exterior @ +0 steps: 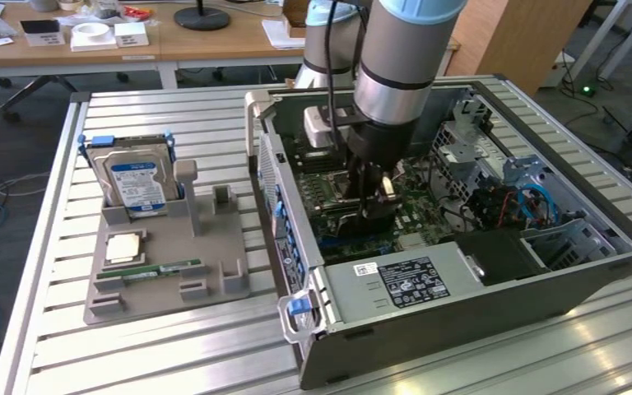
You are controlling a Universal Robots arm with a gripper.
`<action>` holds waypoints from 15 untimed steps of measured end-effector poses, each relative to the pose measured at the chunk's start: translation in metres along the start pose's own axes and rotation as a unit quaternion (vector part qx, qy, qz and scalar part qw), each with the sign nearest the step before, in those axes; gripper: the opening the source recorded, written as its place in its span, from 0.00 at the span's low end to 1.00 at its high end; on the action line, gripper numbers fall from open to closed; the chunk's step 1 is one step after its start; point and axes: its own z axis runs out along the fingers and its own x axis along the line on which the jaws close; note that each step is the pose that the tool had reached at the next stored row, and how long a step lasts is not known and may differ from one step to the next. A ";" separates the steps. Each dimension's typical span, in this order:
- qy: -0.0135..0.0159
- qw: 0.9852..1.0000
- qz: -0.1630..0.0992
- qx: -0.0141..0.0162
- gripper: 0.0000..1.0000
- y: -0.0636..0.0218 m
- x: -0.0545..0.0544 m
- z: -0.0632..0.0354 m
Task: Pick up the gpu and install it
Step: 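Insert the gpu into the slot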
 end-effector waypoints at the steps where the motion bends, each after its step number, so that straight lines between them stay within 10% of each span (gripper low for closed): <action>1: 0.000 1.000 0.000 0.000 0.51 -0.0001 0.000 -0.0034; 15: 0.000 1.000 0.000 0.000 0.51 -0.0010 -0.002 -0.0446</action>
